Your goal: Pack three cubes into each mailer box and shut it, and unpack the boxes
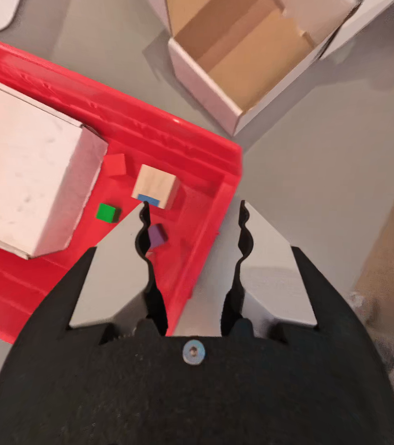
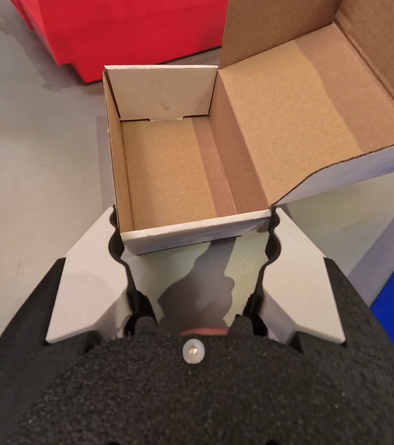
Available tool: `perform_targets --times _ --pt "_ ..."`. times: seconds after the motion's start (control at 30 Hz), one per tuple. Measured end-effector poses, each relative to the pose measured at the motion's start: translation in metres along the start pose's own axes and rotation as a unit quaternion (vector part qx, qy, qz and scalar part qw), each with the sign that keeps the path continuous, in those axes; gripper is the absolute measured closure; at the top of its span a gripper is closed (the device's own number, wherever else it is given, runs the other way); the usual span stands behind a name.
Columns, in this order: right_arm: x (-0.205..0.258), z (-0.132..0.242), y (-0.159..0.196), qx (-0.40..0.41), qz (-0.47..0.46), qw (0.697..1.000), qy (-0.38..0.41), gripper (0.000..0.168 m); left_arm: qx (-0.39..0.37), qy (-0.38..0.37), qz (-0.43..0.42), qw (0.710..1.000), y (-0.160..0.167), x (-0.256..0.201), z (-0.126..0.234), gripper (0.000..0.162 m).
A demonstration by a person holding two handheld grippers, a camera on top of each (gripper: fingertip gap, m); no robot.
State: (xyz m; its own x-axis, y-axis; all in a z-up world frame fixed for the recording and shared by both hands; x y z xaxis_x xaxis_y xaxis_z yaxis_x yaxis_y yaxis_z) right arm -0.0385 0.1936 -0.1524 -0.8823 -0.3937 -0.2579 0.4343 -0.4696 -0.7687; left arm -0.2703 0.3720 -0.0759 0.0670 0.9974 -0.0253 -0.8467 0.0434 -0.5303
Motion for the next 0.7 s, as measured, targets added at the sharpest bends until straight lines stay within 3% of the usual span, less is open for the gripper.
perform_targets --times 0.27,0.37,0.4,0.43,0.57,0.7 --pt "0.000 0.000 0.000 -0.005 0.000 1.000 0.000 0.047 0.134 0.019 -0.089 0.987 -0.013 0.042 -0.056 0.085" --pt "0.000 0.000 0.000 -0.002 0.001 1.000 0.002 0.047 0.162 0.010 -0.123 0.979 -0.009 0.044 -0.069 0.095" --pt "0.000 0.000 0.000 -0.003 0.000 1.000 0.002 0.047 0.174 0.000 -0.134 0.976 -0.007 0.046 -0.073 0.116" --pt "0.000 0.000 0.000 -0.004 -0.001 1.000 0.001 0.047 0.184 -0.009 -0.146 0.972 -0.005 0.048 -0.076 0.121" --pt "0.000 0.000 0.000 -0.004 0.000 1.000 0.002 0.047 0.200 -0.035 -0.160 0.966 -0.005 0.051 -0.068 0.122" --pt "0.000 0.000 0.000 -0.001 0.000 1.000 0.003 0.047 0.183 -0.067 -0.177 0.965 -0.025 0.047 -0.032 0.122"
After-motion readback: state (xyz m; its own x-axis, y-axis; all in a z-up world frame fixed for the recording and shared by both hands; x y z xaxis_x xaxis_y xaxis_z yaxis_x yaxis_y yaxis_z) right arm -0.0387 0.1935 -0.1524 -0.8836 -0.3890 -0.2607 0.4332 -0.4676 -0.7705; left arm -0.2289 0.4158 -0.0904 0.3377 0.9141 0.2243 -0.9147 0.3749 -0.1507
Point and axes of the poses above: each gripper's, where its closed fingertips meet, z back along the fingers, y out of its underside, x = y × z across the jaws, the point moved 6 cm from there along z, back along the fingers, and after that the axes turned 8 degrees about z, right-handed, at the moved point
